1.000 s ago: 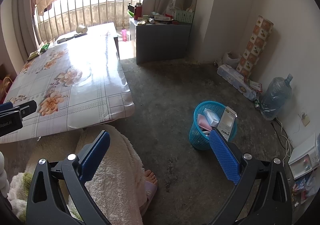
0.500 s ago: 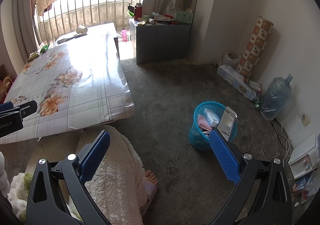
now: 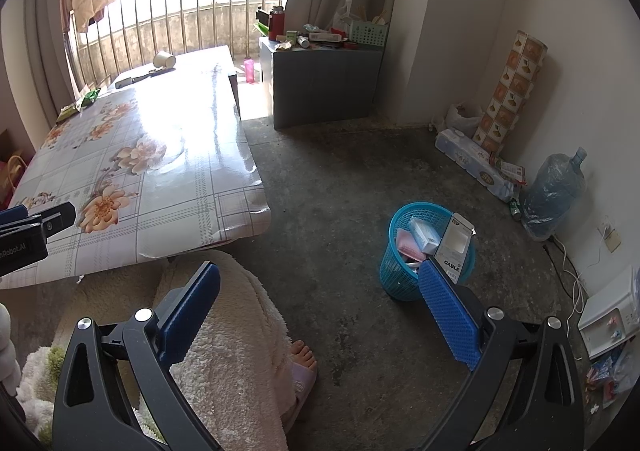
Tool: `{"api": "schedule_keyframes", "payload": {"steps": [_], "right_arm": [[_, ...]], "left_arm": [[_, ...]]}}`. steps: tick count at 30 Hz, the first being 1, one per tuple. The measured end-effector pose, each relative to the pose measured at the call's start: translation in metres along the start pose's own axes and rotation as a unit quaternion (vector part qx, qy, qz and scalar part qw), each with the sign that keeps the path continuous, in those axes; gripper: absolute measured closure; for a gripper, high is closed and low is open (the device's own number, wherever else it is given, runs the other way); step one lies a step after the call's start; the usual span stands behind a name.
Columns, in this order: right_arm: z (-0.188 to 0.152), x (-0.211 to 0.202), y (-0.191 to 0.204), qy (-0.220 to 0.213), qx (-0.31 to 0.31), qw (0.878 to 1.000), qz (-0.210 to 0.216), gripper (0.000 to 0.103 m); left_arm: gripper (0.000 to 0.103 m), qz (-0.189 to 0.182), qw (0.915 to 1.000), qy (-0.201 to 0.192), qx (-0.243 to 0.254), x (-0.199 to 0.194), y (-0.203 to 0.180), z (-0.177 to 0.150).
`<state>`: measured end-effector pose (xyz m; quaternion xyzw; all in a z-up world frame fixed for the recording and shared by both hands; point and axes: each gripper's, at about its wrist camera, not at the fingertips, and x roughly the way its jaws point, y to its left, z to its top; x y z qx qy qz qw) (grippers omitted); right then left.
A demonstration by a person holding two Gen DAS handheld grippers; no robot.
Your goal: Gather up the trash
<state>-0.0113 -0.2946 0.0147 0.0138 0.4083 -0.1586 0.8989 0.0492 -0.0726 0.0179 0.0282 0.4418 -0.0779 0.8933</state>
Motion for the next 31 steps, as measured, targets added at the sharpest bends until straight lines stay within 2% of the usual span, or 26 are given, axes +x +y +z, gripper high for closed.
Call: {"api": "schedule_keyframes", "payload": {"steps": [31], "right_arm": [[-0.0016,-0.0006,0.0044,0.0,0.002,1.0,0.002,0.007]], "left_arm": [[0.009,0.002,1.0,0.0,-0.001,0.001,0.0034,-0.0011]]}}
